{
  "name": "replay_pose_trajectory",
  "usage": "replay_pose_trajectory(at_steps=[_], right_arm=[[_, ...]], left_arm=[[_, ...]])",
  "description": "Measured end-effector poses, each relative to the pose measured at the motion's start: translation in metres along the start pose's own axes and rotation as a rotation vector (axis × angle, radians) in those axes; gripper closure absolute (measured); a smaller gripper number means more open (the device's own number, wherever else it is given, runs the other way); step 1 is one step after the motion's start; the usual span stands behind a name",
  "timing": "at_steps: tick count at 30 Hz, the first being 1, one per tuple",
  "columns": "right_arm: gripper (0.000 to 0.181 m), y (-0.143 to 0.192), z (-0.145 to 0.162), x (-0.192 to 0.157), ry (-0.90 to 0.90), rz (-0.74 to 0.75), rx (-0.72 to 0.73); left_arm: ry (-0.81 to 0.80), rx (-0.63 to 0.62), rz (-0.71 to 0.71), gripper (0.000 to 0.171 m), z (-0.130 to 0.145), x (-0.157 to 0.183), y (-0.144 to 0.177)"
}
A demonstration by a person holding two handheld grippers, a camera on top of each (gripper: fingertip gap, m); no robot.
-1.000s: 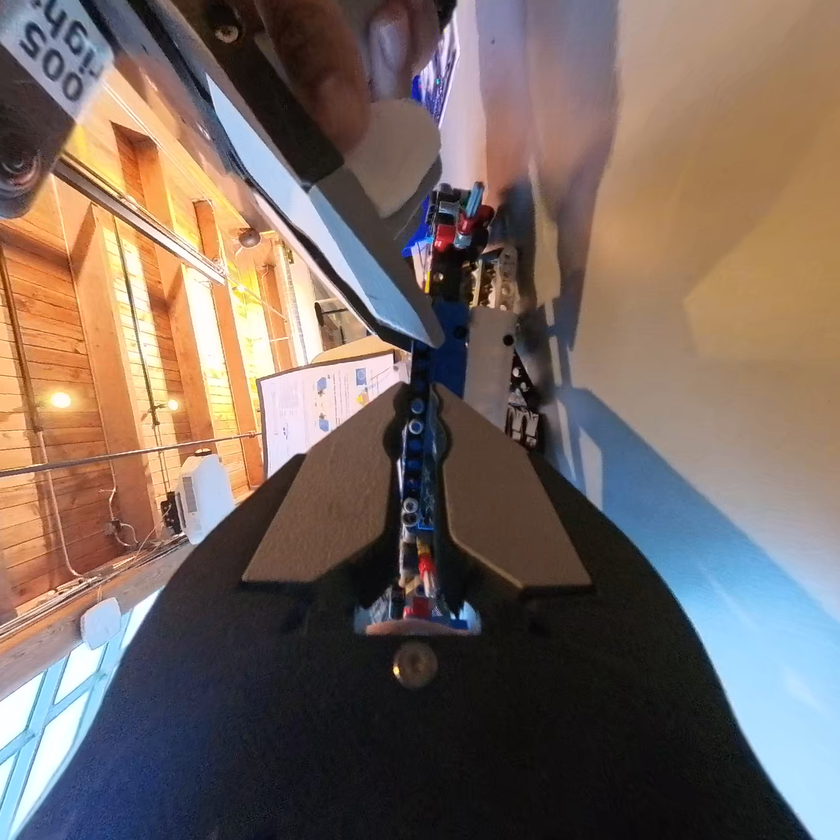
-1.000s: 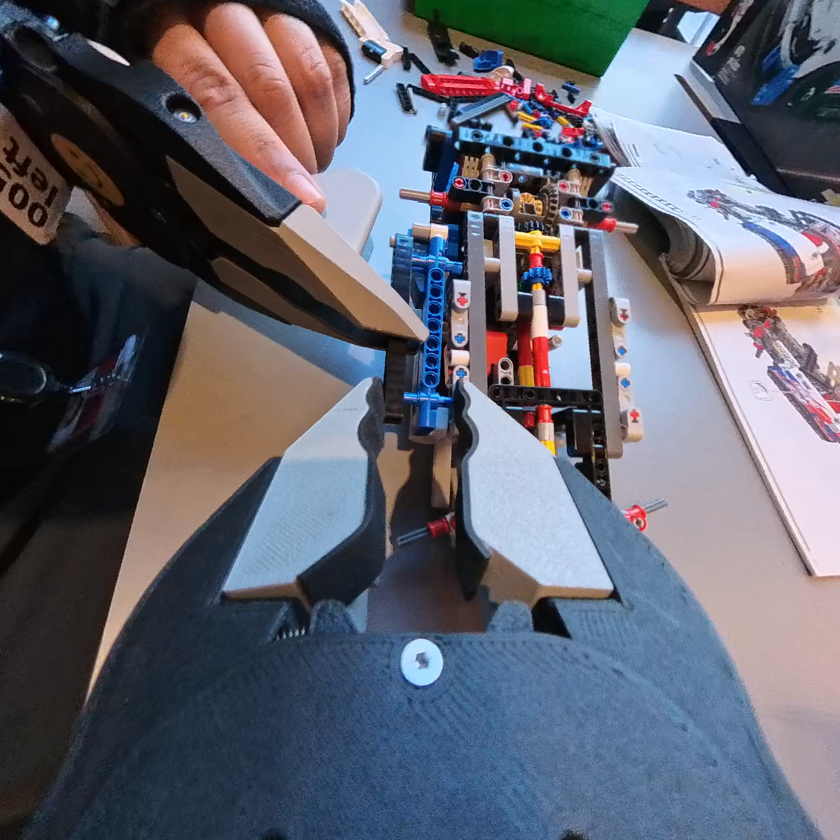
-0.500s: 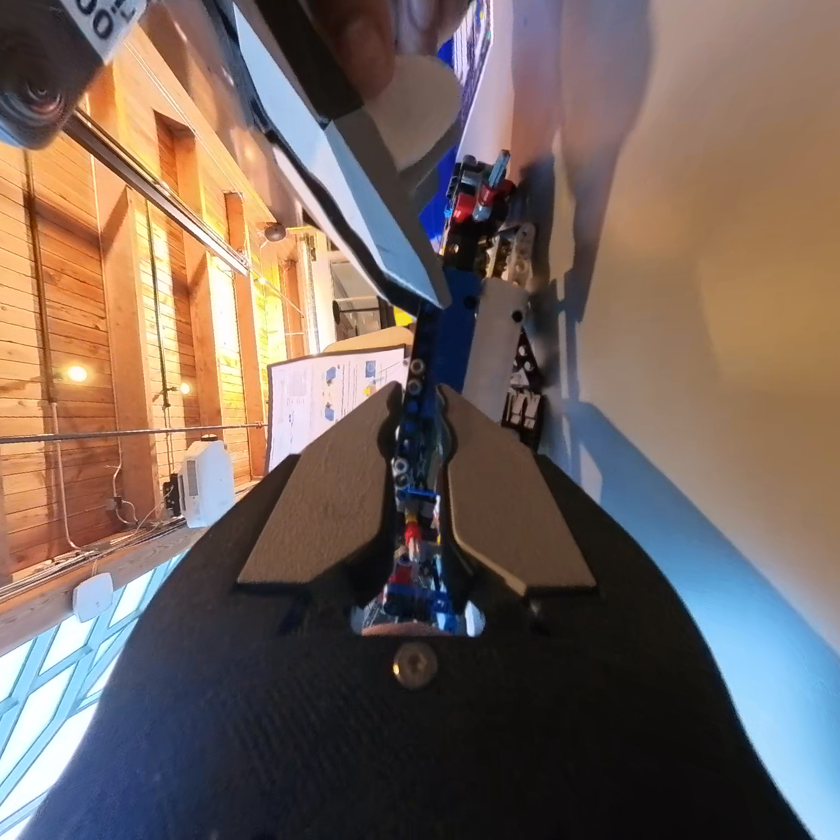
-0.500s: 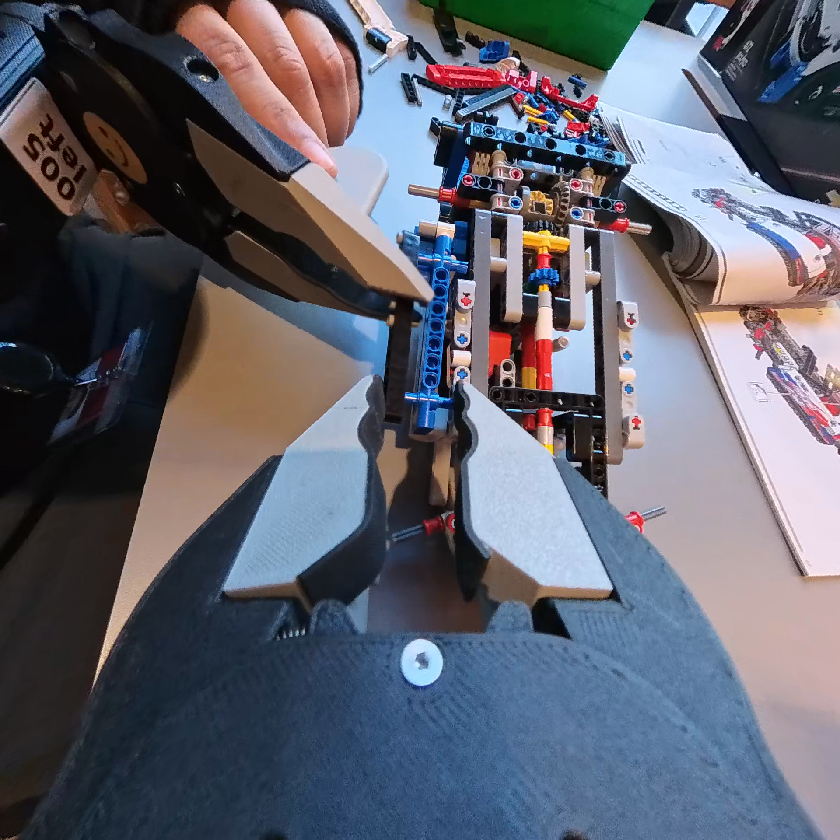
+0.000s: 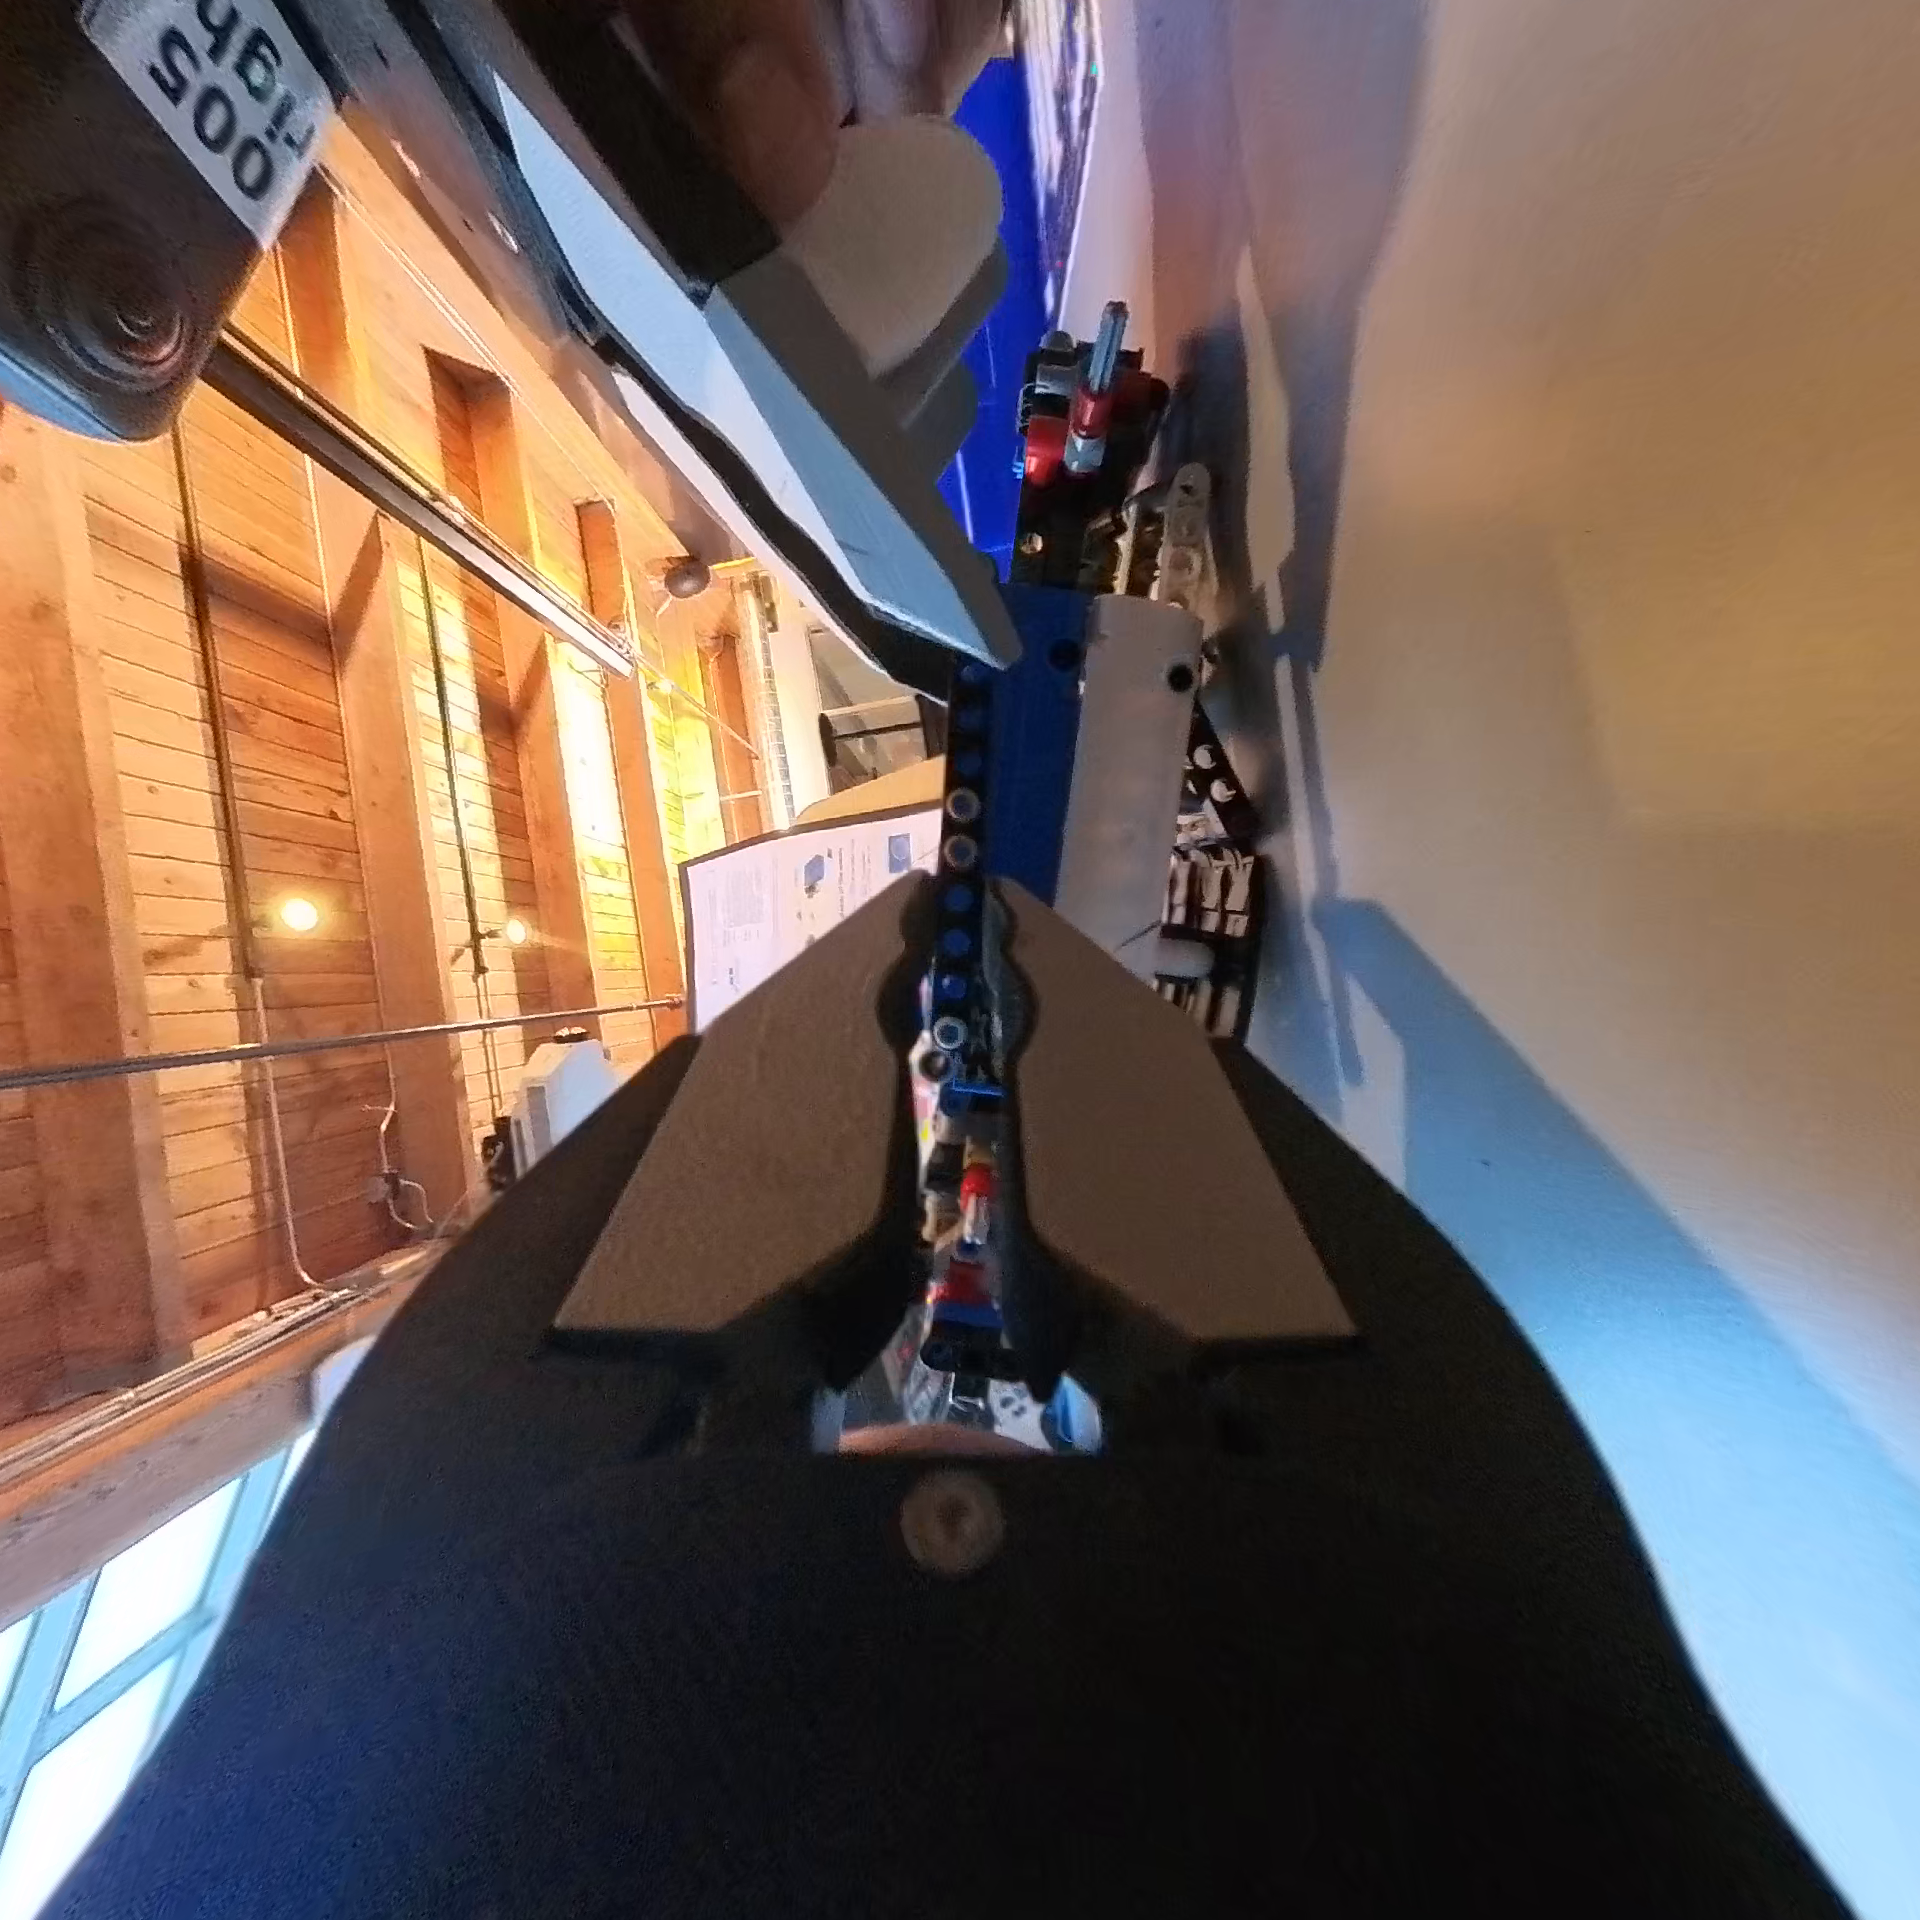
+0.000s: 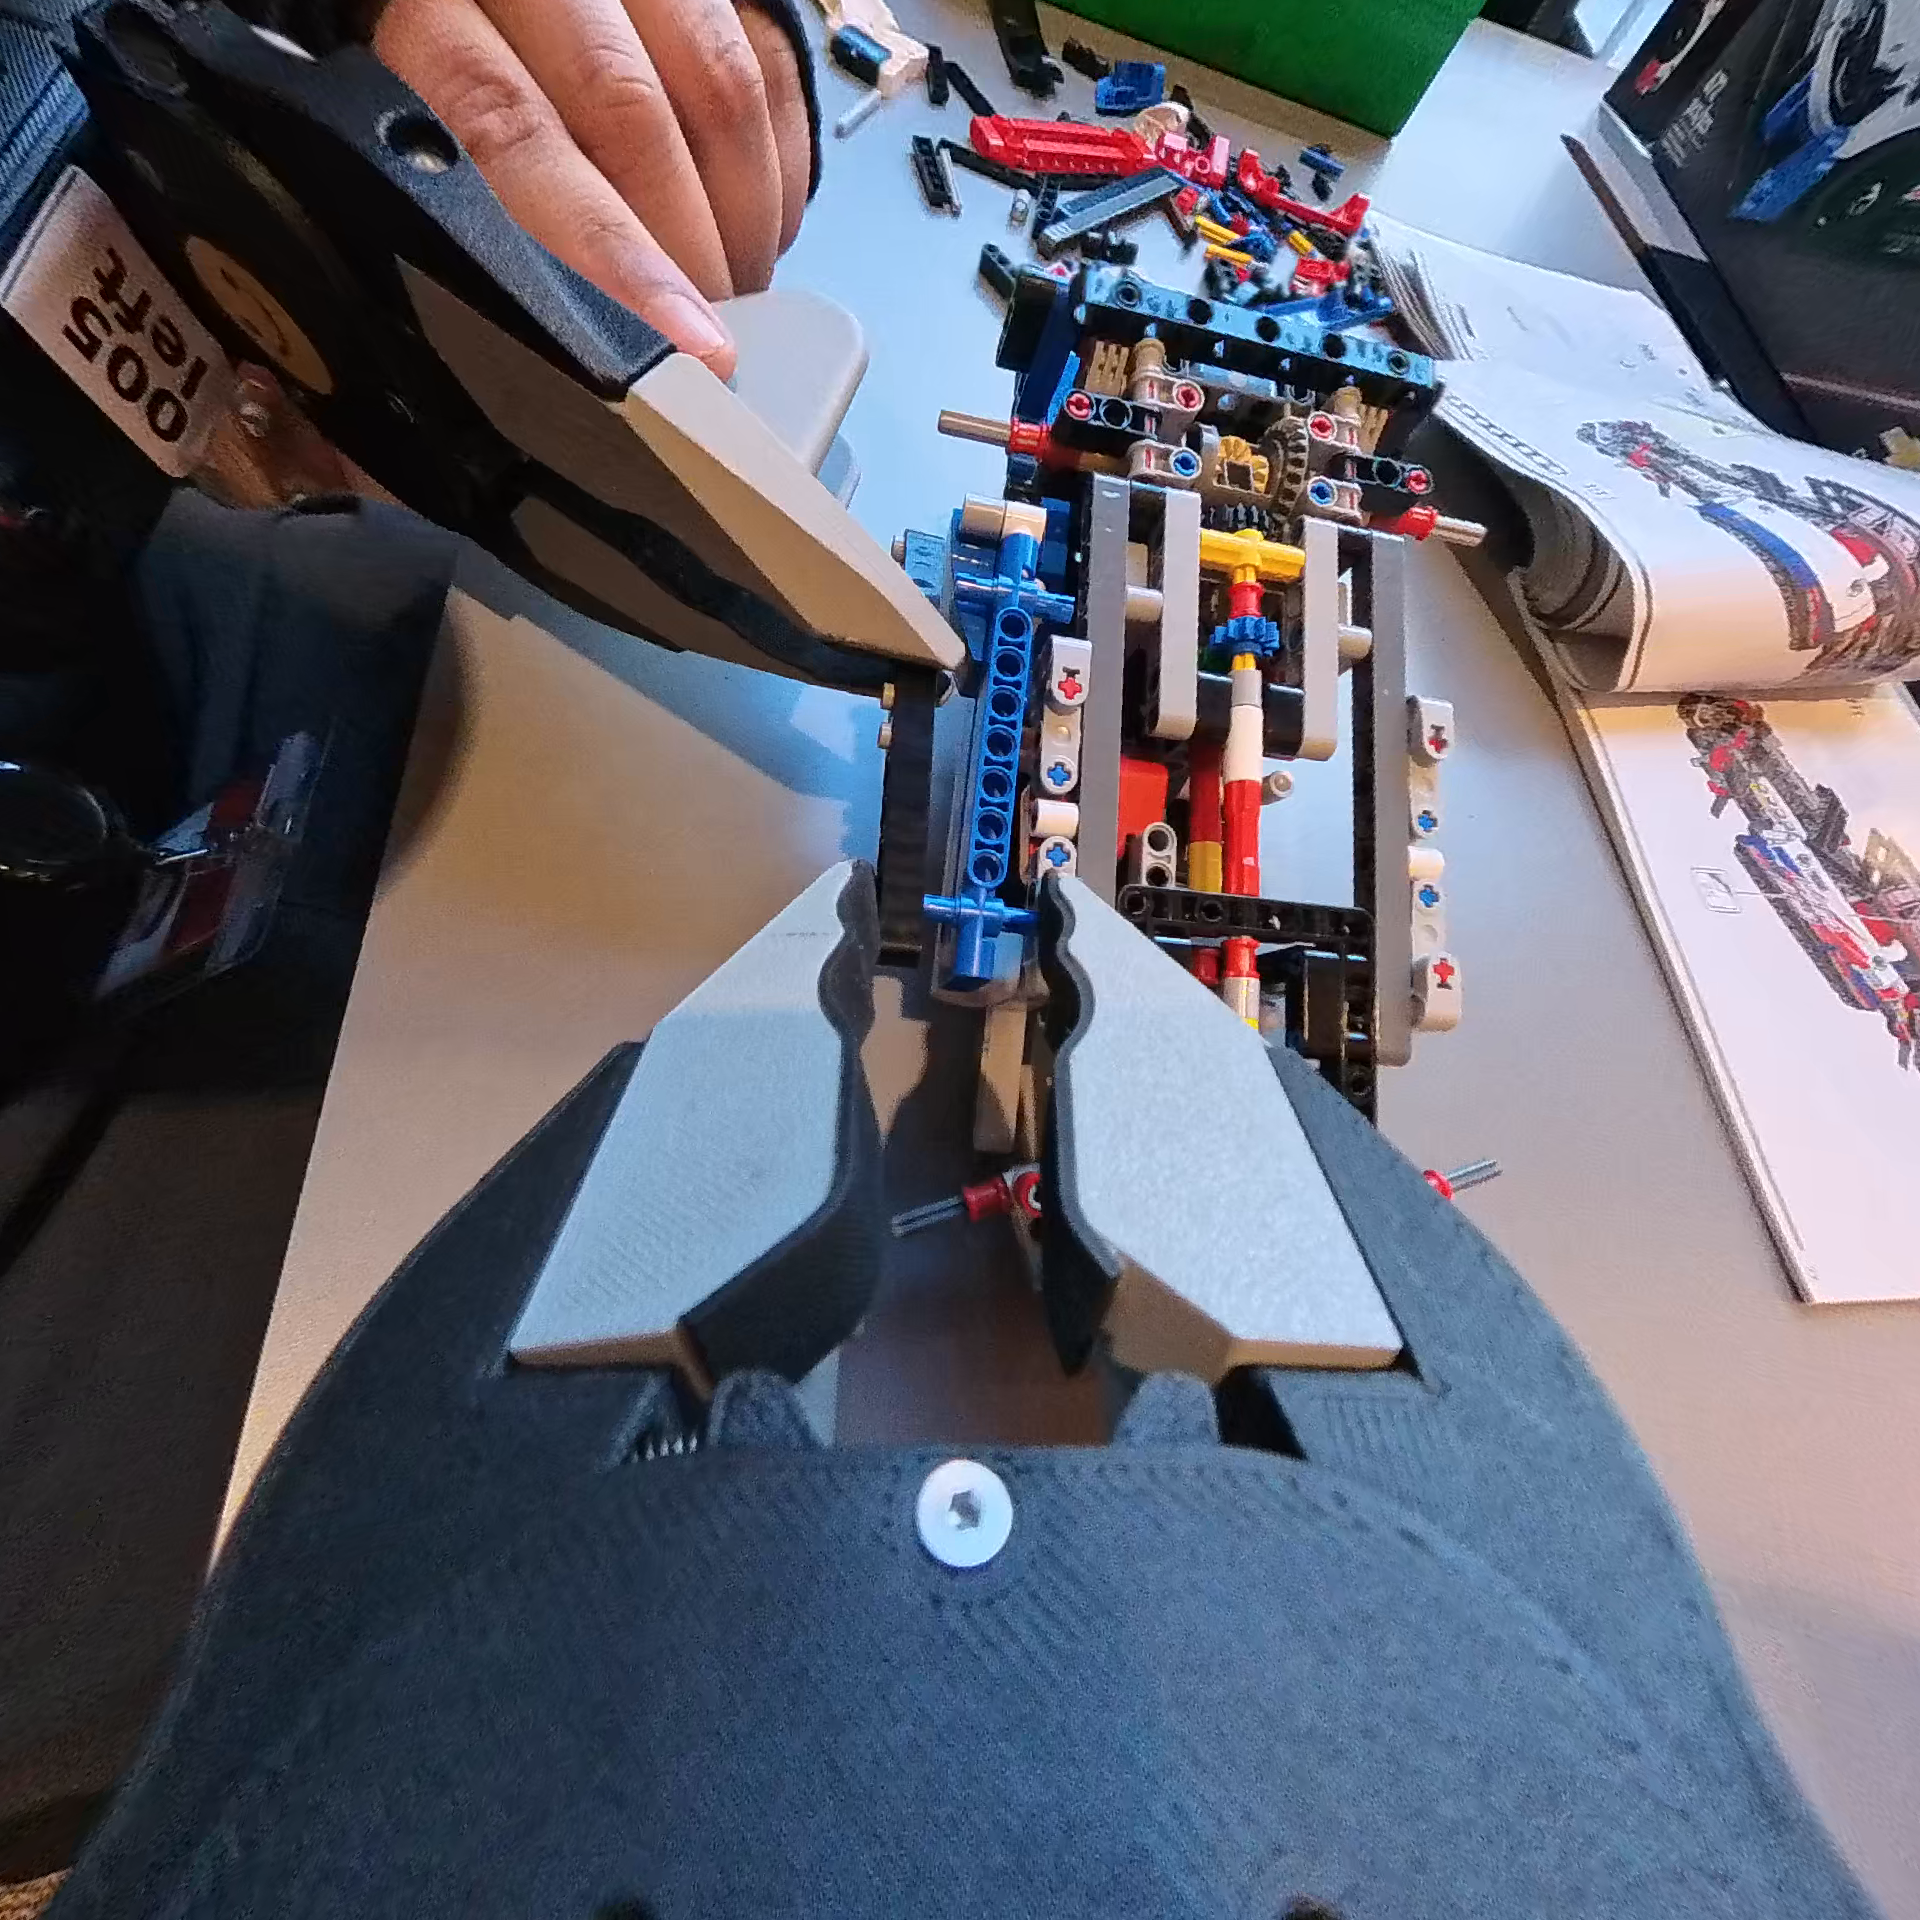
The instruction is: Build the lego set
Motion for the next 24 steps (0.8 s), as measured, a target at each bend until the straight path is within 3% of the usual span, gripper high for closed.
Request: replay_pose_trajectory(at_steps=[17,24], right_arm=[[0.151,0.000,-0.001,0.000,0.020,0.033,-0.012],[0.142,0.004,-0.014,0.002,-0.028,0.006,0.071]], left_arm=[[0.014,-0.009,-0.004,0.166,0.008,0.001,-0.014],[0.056,-0.018,-0.010,0.167,0.014,0.005,-0.008]])
Point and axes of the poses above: each gripper's, where its closed fingertips meet, y back along the fingers, z out of its underside, x = y × z across the jaws, the point moved 5 cm from there along y, back along the fingers, and after that the axes turned 2 degrees about y, right-handed, at the moved point
